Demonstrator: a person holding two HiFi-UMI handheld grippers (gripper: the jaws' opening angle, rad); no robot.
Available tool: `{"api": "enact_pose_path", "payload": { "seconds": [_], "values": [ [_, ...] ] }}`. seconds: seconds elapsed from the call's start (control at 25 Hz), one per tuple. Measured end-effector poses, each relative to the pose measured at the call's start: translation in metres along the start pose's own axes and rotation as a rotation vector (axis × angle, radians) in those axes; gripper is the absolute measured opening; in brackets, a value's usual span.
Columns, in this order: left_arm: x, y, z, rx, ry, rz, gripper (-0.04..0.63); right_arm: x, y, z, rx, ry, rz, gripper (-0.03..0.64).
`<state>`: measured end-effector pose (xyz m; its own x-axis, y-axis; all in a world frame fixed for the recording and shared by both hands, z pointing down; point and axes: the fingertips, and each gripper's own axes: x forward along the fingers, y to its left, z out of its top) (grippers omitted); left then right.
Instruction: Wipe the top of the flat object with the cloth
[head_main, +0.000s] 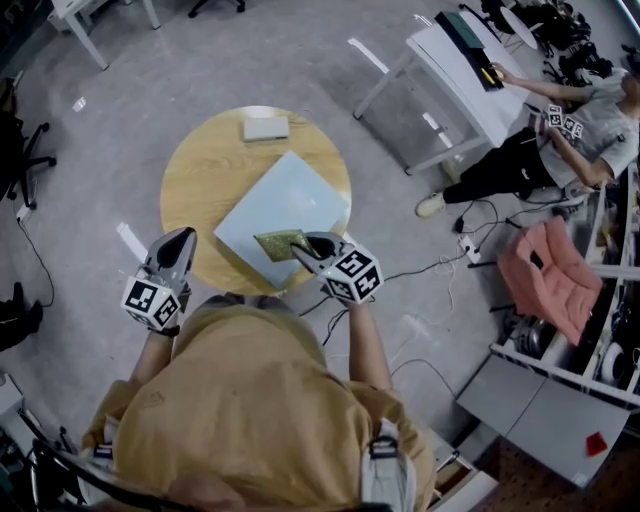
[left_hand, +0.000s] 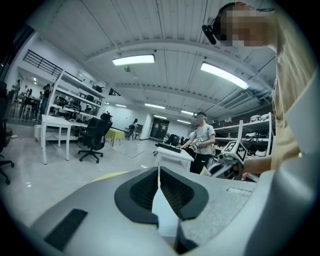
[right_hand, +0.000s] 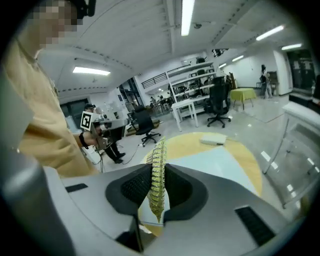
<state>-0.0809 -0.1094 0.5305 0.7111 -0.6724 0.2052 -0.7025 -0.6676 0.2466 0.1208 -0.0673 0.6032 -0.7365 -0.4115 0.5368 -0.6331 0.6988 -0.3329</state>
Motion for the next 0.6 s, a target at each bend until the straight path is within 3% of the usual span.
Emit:
{"api": "enact_pose_path", "payload": {
  "seconds": [0.08,0.24,0.6],
  "values": [
    [0.0,-0.002,-0.001,-0.002,0.002,-0.003,0.015,0.02,0.006,-0.032,0.017,0.083,0.049,0.063],
    [-0.002,-0.007,-0.003,-0.002,0.006,-0.004,0.015,0.055,-0.002,-0.091,-0.048,0.291,0.057,0.063],
    [-0.015,-0.004,-0.003,-0.008,-0.001,0.041,0.015,0.074,-0.042,-0.103,-0.156,0.438,-0.011,0.064]
  ]
}}
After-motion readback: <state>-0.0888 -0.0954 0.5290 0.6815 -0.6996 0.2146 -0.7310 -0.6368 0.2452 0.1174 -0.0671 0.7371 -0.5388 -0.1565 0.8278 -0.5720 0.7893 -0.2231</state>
